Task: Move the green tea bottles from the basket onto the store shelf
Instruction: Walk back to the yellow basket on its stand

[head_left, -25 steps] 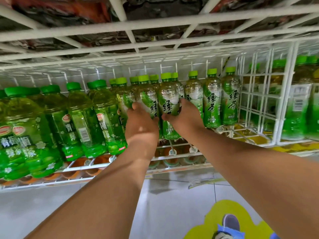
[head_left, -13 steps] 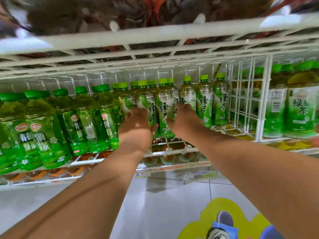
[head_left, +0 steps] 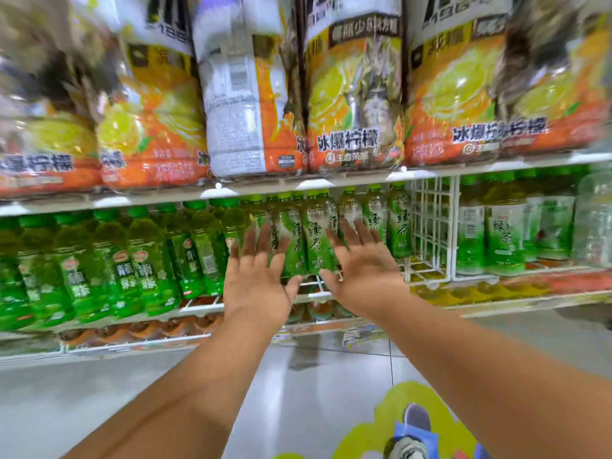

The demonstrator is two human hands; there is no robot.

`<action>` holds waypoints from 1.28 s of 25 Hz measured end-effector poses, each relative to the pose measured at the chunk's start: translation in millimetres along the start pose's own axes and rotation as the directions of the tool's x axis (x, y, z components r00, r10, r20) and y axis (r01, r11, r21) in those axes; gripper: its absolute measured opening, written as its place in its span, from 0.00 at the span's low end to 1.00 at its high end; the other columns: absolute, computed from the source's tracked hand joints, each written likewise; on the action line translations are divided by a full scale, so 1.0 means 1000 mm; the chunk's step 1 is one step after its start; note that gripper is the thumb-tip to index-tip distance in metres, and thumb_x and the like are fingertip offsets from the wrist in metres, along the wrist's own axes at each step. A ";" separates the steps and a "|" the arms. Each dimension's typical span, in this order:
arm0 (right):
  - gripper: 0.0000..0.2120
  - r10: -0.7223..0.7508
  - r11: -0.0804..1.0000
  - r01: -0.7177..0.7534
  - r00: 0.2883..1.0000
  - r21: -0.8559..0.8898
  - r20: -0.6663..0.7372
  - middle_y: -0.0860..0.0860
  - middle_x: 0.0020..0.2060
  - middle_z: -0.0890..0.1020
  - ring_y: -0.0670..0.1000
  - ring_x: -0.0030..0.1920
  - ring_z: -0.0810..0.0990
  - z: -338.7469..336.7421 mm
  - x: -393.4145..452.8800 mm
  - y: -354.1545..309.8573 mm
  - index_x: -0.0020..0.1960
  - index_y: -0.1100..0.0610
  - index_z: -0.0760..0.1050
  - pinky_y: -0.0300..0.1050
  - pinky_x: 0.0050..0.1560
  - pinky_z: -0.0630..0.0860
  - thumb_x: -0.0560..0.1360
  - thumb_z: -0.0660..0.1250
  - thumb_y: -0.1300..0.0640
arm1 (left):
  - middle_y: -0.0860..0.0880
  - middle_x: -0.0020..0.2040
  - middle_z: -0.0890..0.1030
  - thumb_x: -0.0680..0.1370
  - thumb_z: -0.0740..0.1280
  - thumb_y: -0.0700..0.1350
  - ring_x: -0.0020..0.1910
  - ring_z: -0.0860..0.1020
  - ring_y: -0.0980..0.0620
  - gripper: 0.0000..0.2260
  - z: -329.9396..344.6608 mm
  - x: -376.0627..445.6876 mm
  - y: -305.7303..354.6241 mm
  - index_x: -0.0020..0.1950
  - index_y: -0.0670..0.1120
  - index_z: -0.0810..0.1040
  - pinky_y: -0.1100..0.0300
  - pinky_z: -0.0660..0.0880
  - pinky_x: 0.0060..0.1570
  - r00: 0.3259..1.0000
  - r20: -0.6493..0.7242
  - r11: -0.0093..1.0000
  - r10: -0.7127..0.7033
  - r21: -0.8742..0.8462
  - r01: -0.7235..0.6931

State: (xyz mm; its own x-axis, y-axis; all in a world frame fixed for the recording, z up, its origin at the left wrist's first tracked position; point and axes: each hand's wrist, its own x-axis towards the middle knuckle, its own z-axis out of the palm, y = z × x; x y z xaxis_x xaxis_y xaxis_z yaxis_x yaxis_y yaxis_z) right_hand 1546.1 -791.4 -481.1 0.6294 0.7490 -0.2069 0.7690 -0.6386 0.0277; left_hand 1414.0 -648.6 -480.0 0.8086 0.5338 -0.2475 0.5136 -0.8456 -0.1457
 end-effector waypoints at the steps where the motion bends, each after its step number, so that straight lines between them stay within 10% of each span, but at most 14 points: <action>1: 0.38 -0.005 1.000 0.005 1.000 0.001 -0.001 0.53 0.84 0.45 0.59 0.82 0.41 -0.009 -0.010 -0.002 0.84 0.48 0.43 0.60 0.81 0.45 0.80 0.45 0.32 | 0.45 0.82 0.33 0.82 0.41 0.66 0.81 0.34 0.41 0.32 -0.008 -0.016 0.002 0.82 0.56 0.36 0.40 0.38 0.78 1.000 0.002 1.000 -0.013 0.006 0.013; 8: 0.36 0.016 1.000 -0.015 0.998 0.004 -0.060 0.55 0.82 0.55 0.60 0.82 0.49 -0.102 -0.091 -0.011 0.84 0.50 0.44 0.61 0.81 0.47 0.81 0.45 0.34 | 0.44 0.83 0.37 0.82 0.41 0.66 0.82 0.38 0.41 0.33 -0.102 -0.107 0.002 0.83 0.53 0.37 0.41 0.41 0.79 0.999 -0.049 1.000 -0.021 -0.013 0.020; 32: 0.35 0.032 0.991 0.018 0.931 0.132 -0.363 0.49 0.83 0.40 0.54 0.82 0.35 -0.354 -0.430 0.098 0.83 0.46 0.40 0.59 0.81 0.41 0.82 0.43 0.32 | 0.47 0.84 0.41 0.79 0.42 0.71 0.82 0.39 0.43 0.35 -0.373 -0.396 0.126 0.84 0.57 0.47 0.43 0.41 0.80 0.901 -0.434 0.984 -0.005 -0.162 -0.072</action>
State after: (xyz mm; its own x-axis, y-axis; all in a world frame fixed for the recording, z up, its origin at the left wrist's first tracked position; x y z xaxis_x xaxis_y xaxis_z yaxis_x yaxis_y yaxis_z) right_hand 1390.0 -1113.7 -43.1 0.6508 0.7415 0.1633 0.7588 -0.6428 -0.1055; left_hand 1265.6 -962.6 -42.9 0.8502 0.4894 0.1938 0.4935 -0.8692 0.0300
